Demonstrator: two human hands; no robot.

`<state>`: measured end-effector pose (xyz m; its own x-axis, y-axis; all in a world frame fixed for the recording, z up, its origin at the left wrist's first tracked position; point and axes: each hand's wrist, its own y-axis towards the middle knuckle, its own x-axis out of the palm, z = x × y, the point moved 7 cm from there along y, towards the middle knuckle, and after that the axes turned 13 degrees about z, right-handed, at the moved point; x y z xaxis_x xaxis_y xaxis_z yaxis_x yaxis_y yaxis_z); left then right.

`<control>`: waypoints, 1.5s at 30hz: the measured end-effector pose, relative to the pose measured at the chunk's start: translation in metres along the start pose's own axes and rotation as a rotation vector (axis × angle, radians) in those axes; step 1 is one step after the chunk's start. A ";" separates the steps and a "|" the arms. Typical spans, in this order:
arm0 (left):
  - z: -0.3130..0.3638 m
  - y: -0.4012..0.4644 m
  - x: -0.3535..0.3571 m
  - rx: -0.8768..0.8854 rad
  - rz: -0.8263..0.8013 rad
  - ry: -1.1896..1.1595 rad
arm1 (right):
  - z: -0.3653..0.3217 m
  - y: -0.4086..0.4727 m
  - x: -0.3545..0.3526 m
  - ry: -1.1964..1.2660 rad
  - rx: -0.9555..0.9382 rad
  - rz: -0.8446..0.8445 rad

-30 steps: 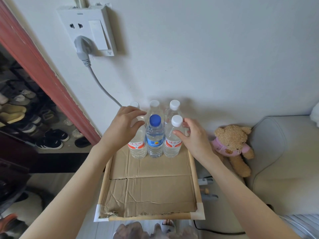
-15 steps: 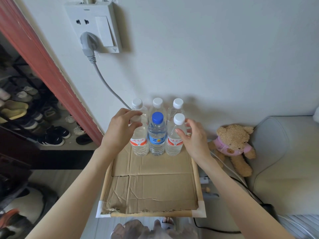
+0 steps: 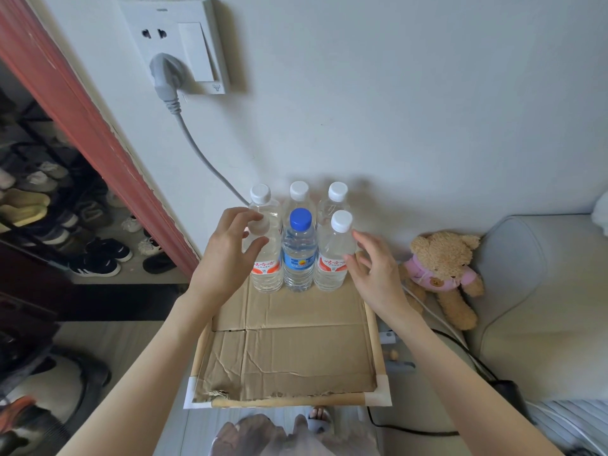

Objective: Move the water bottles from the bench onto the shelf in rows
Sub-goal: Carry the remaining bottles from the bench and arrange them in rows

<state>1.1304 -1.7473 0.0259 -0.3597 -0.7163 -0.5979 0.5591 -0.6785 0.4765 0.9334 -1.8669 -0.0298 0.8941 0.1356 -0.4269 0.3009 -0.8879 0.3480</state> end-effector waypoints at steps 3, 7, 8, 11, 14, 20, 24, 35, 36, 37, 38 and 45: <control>-0.003 -0.012 0.001 0.052 -0.036 0.080 | 0.004 -0.004 0.000 -0.035 -0.029 -0.054; -0.001 -0.020 0.001 0.147 -0.099 0.204 | 0.006 -0.008 -0.003 -0.068 -0.018 -0.110; -0.001 -0.020 0.000 0.157 -0.107 0.228 | 0.005 -0.008 -0.004 -0.077 -0.023 -0.127; -0.002 -0.024 -0.001 0.164 -0.113 0.278 | 0.004 -0.012 -0.008 -0.097 -0.065 -0.165; -0.003 -0.039 -0.004 0.112 -0.084 0.302 | 0.005 -0.019 -0.009 -0.126 -0.125 -0.176; -0.019 -0.121 -0.008 -0.067 -0.072 0.356 | -0.004 -0.055 -0.004 -0.242 -0.276 -0.191; -0.026 -0.194 -0.016 -0.172 -0.119 0.397 | -0.007 -0.102 0.012 -0.330 -0.367 -0.289; -0.017 -0.418 -0.154 -0.588 0.031 0.624 | -0.075 -0.324 0.081 -0.270 -0.767 -0.874; -0.012 -0.449 -0.171 -0.636 0.053 0.641 | -0.085 -0.353 0.082 -0.245 -0.806 -0.919; -0.004 -0.482 -0.186 -0.692 0.075 0.659 | -0.095 -0.384 0.081 -0.218 -0.840 -0.972; 0.004 -0.516 -0.201 -0.751 0.096 0.675 | -0.106 -0.414 0.080 -0.194 -0.871 -1.021; 0.084 -0.732 -0.286 -1.205 0.525 0.718 | -0.188 -0.620 0.073 0.014 -1.076 -1.368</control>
<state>0.7611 -1.0596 -0.0975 0.3063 -0.3561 -0.8828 0.8971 0.4181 0.1426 0.8743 -1.2242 -0.1200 -0.1726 0.4844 -0.8577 0.8415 0.5251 0.1272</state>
